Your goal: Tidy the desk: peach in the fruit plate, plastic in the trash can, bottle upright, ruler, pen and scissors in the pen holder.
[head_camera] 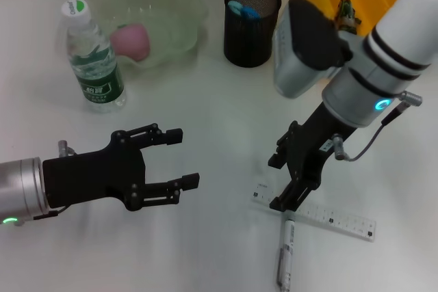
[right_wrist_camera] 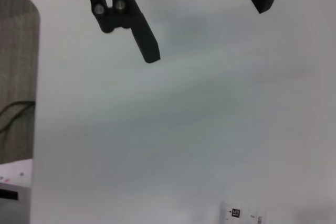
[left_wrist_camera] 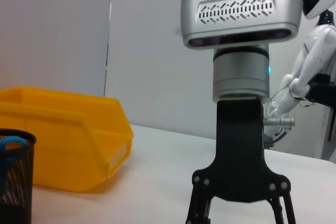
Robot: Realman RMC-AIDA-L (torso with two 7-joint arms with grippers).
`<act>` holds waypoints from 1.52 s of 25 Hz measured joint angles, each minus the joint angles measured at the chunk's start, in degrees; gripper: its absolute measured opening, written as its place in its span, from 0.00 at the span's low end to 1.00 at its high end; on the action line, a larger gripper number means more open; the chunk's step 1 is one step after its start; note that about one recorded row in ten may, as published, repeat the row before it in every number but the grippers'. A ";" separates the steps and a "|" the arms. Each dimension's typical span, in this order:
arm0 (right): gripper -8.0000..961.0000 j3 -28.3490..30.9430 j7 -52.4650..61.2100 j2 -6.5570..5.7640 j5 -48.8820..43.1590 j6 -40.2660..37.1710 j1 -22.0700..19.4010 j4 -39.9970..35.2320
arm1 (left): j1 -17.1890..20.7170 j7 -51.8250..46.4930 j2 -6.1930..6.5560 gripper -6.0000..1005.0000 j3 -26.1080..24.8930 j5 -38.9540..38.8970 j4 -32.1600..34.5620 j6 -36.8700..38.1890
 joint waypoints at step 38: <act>0.46 -15.68 4.42 0.03 2.86 9.01 -5.28 -7.61 | -0.28 -0.12 0.16 0.80 0.00 -0.06 0.00 -0.14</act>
